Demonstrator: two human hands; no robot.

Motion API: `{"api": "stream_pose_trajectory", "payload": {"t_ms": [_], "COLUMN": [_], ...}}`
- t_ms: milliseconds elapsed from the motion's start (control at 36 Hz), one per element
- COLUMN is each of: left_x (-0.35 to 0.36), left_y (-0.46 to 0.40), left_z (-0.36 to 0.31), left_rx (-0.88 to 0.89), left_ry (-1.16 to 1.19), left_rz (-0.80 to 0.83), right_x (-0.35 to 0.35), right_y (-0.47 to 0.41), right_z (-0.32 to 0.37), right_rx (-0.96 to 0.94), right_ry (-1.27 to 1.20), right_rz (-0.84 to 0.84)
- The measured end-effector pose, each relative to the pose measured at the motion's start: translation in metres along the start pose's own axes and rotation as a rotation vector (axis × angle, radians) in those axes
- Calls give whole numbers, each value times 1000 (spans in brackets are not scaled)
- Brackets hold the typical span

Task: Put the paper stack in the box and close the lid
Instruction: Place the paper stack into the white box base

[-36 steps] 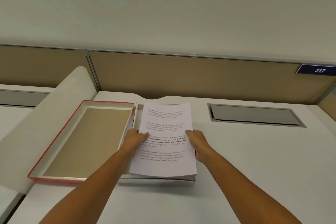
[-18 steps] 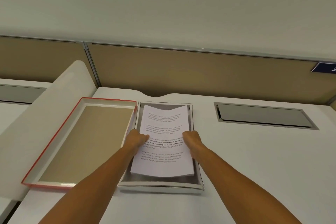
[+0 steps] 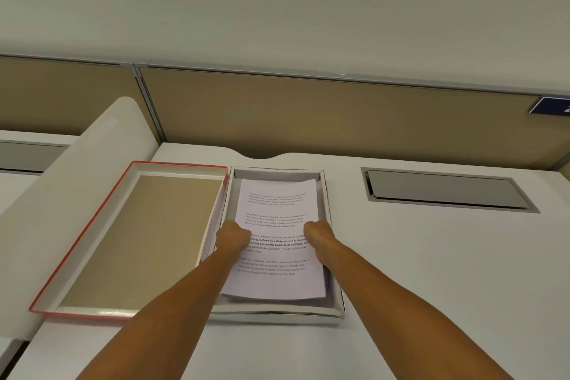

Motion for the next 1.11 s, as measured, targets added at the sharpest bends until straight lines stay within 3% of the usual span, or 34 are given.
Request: {"api": "stream_pose_trajectory", "payload": {"t_ms": [472, 722, 1111], "left_x": [-4, -3, -7], "left_y": [2, 5, 1], "left_z": [-3, -3, -5], "left_rx": [5, 95, 141], "left_ry": [68, -57, -160], "left_rz": [-96, -143, -91], "right_x": [1, 0, -1], "right_y": [11, 13, 7], "right_z": [0, -4, -6], "right_rx": [-139, -156, -142], "right_ry": [3, 35, 116], "right_rz": [19, 35, 63]}}
Point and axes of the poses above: each hand's wrist, its own y-axis away from the middle knuckle, its own x-axis out of the palm, z = x × y, the point moved 5 cm from there along -y, towards the middle knuckle, and after that the axes turned 10 degrees about -z, right-handed, at the moved point
